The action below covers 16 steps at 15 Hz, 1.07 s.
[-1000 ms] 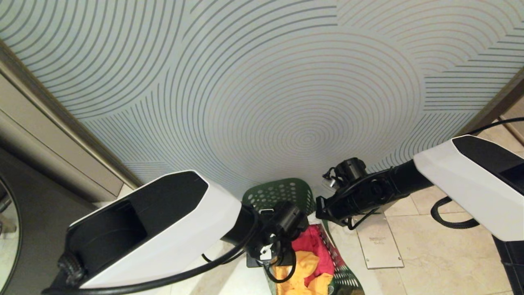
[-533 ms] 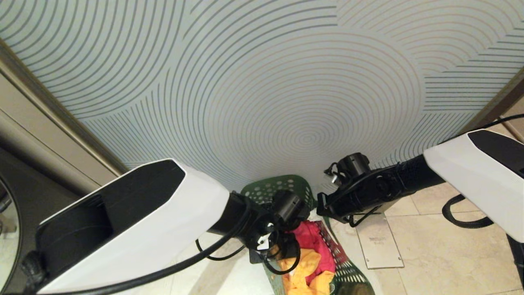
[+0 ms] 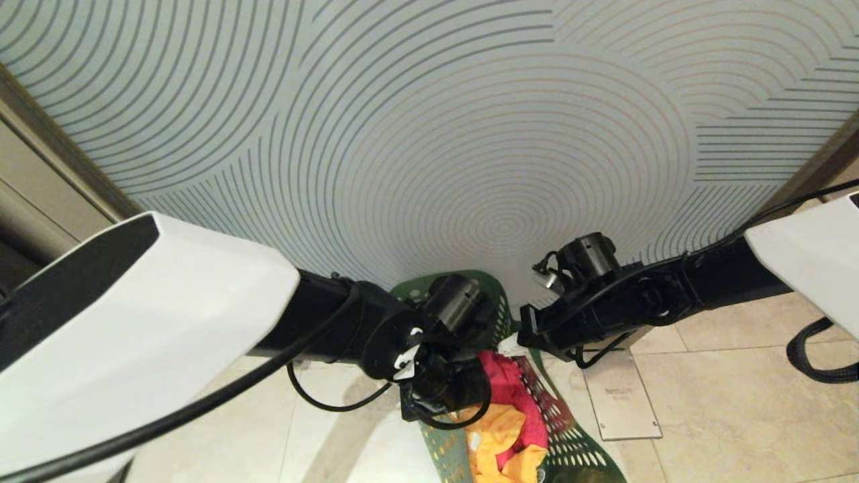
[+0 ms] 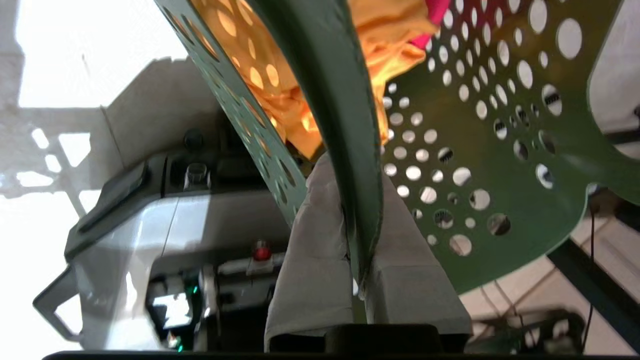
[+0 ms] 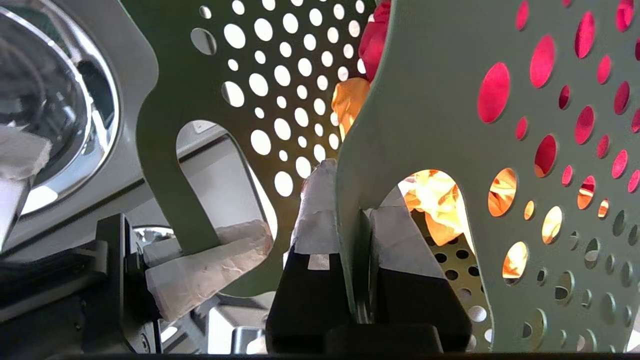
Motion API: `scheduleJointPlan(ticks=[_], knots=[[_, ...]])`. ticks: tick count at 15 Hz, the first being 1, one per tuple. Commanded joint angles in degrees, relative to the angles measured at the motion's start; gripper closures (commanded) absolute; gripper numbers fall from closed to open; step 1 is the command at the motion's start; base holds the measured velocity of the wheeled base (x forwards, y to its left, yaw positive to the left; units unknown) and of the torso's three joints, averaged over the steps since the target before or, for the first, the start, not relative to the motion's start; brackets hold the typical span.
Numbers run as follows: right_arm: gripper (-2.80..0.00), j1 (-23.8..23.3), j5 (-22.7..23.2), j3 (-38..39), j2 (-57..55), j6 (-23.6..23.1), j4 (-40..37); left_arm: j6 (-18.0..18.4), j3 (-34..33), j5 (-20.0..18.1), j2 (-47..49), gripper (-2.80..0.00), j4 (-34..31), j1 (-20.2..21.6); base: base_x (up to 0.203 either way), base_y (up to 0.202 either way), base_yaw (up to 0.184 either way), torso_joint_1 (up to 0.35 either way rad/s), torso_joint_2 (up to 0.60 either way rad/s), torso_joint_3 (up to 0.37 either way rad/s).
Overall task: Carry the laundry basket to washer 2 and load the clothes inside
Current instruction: Pick up the clothes basket and put it beside the washing machine
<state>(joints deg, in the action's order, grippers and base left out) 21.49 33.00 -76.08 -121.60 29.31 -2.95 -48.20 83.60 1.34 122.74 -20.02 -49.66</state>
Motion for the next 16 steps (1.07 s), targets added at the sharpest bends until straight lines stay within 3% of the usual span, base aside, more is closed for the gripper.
scheduleJointPlan(ticks=[1, 10, 16], knots=[[0.00, 1.53, -0.38, 1.27, 3.54, 0.40, -0.04, -0.22, -0.29, -0.32, -3.16, 0.00, -1.76, -0.08, 0.000, 0.000, 0.000, 0.000, 0.00, 0.000], [0.00, 3.29, -2.06, 1.28, 5.36, 0.84, -0.08, -0.40, -0.37, -0.55, -6.18, 0.00, -3.44, -0.78, 0.000, 0.000, 0.000, 0.000, 0.00, 0.000], [0.00, 3.29, -2.06, 0.93, 5.58, 0.84, -0.04, -0.40, -0.19, -0.55, -6.81, 0.00, -3.44, -0.87, 0.000, 0.000, 0.000, 0.002, 0.00, 0.163]])
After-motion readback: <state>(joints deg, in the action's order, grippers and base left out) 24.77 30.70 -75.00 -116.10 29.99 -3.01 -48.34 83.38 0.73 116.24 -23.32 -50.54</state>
